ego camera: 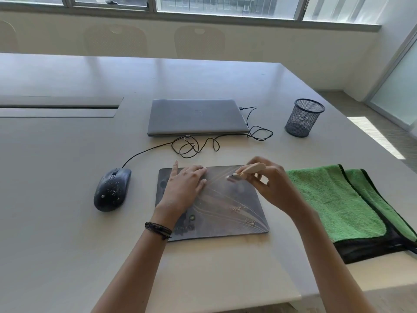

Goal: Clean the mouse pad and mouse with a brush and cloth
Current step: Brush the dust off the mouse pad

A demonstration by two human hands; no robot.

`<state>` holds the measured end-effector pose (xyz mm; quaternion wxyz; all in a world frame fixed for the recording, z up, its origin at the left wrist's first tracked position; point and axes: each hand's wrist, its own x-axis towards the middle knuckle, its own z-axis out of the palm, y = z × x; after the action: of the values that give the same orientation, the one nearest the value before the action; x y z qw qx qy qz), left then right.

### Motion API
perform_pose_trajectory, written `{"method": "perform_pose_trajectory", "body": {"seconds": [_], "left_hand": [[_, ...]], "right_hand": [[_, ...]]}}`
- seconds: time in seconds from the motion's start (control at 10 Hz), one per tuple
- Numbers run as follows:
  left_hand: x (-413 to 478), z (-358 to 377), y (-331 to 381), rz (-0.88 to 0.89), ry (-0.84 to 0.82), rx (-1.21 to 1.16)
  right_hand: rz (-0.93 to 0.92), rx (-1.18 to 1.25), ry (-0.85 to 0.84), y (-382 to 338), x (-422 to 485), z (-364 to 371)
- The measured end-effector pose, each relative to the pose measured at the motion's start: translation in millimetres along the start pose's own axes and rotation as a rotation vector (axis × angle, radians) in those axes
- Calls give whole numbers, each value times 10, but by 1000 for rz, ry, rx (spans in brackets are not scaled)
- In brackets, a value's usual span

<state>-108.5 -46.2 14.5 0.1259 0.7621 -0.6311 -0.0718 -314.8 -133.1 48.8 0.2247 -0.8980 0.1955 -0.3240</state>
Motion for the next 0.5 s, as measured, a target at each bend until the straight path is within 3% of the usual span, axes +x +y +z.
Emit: {"method": "perform_pose_trajectory", "body": {"seconds": [0.2, 0.5], "left_hand": [[5, -8, -2, -3, -10, 3], [4, -8, -4, -7, -19, 20]], "right_hand": [[-4, 34, -21, -38, -46, 86], [-10, 307, -252, -247, -257, 17]]}}
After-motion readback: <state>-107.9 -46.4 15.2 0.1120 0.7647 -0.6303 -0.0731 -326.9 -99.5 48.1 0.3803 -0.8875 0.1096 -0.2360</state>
